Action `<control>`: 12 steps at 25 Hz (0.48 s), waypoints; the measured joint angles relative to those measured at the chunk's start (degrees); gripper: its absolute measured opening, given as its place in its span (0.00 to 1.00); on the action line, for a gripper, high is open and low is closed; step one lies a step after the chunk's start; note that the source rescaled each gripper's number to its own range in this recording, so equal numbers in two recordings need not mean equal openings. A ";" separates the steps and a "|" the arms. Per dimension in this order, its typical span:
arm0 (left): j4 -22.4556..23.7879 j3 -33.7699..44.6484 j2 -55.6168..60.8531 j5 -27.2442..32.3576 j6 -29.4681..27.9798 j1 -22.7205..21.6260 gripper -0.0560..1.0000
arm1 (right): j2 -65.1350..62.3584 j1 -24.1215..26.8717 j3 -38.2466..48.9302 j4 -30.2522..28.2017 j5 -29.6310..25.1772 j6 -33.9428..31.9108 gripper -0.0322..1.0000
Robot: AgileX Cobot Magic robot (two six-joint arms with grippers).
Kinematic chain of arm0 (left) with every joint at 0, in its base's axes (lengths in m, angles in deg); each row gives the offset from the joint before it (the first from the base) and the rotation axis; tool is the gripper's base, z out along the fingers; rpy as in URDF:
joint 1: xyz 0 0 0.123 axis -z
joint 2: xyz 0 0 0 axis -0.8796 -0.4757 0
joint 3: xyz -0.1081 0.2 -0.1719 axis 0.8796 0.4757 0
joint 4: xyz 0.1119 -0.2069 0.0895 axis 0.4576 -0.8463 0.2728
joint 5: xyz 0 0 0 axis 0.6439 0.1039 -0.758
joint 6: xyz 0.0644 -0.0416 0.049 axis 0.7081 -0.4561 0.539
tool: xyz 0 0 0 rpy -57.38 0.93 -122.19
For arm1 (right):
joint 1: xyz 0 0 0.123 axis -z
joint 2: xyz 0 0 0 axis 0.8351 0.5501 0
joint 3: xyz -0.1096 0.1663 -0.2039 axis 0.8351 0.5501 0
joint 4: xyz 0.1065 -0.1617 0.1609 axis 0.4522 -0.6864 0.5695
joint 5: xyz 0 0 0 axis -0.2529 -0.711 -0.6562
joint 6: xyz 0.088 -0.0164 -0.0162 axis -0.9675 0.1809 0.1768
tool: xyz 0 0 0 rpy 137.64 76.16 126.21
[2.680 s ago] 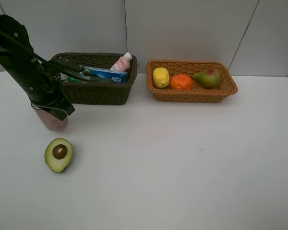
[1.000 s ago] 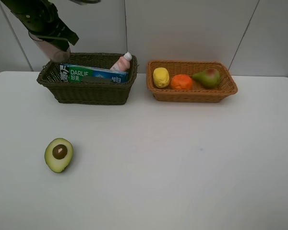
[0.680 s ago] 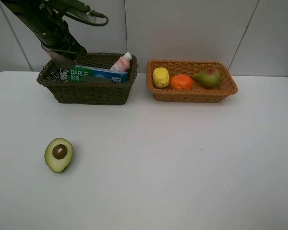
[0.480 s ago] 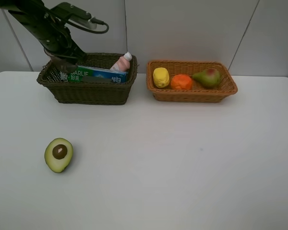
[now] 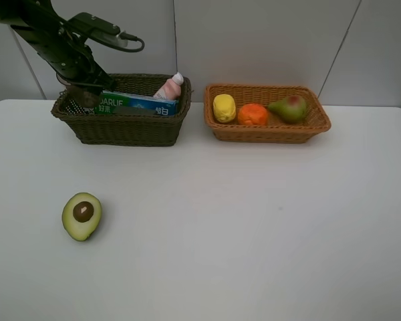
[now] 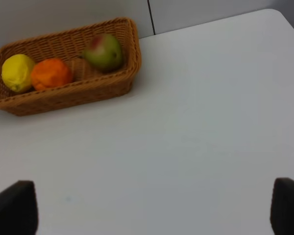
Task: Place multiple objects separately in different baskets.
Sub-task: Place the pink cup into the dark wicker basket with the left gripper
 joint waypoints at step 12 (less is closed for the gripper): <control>0.01 0.00 -0.04 -0.23 0.24 0.00 0.44 | 0.00 0.00 0.00 0.00 0.00 0.00 1.00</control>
